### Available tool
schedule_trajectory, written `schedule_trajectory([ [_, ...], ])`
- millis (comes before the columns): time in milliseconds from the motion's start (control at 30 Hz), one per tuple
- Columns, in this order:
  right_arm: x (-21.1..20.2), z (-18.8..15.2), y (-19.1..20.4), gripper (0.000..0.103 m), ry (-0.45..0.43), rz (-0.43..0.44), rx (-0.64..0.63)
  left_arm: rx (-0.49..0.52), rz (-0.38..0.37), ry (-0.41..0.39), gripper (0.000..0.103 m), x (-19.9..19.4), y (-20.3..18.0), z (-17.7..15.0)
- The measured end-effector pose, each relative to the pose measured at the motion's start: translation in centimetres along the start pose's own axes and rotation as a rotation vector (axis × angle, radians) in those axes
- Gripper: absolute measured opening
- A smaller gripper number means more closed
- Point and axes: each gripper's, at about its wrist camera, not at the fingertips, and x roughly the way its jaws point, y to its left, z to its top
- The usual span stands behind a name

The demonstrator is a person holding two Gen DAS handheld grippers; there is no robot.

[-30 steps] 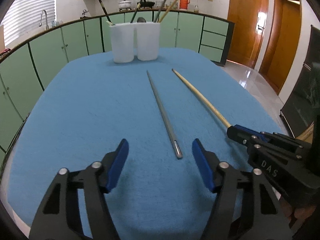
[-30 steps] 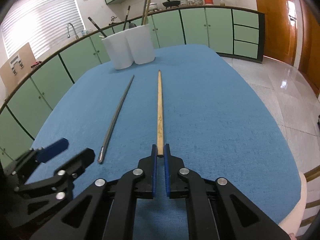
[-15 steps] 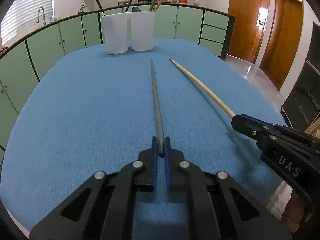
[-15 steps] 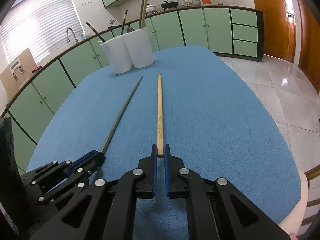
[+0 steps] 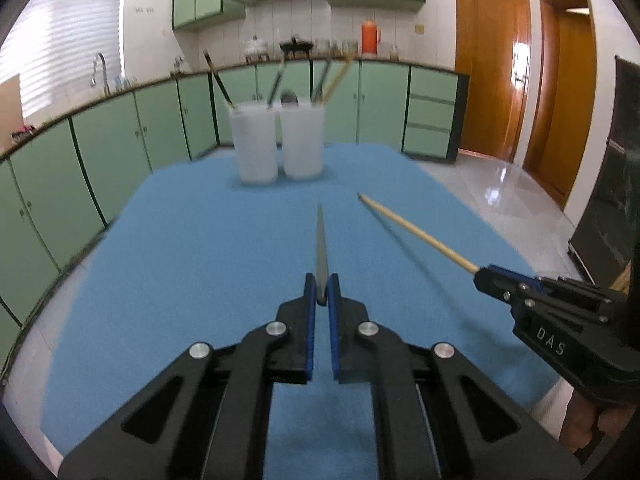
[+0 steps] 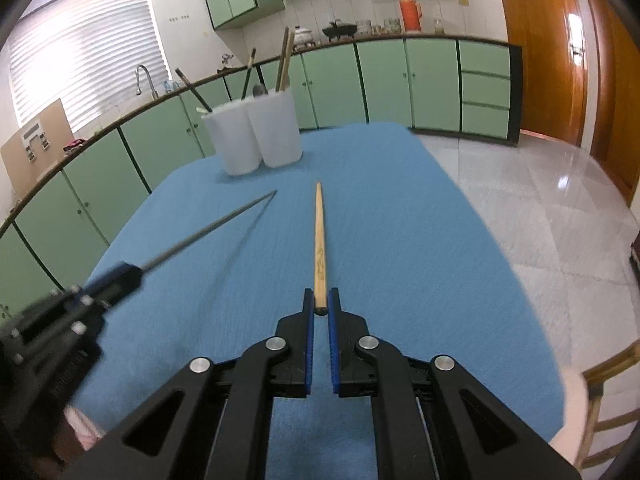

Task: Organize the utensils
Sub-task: 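Lift the grey chopstick toward the holder with the left tool while the right lifts the wooden one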

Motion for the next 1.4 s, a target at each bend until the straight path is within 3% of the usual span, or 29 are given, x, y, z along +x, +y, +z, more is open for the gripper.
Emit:
schedule_trajectory([
  [400, -3.8, 6.5, -0.2, 0.007, -0.099, 0.036, -0.016, 0.003, 0.011, -0.177, 0.005, -3.8, 1.2, 6.9],
  [733, -5.9, 12.8, 0.7, 0.007, -0.158, 0.117, -0.037, -0.015, -0.049, -0.215, 0.005, -4.5, 1.7, 11.4],
  [967, -5.9, 15.8, 1.7, 0.007, -0.141, 0.157, -0.087, -0.056, -0.084, -0.223, 0.005, -4.5, 3.2, 13.7],
  [1400, -6.4, 20.5, 3.5, 0.007, -0.186, 0.184, -0.161, -0.049, -0.075, -0.321, 0.005, -4.4, 4.0, 17.9],
])
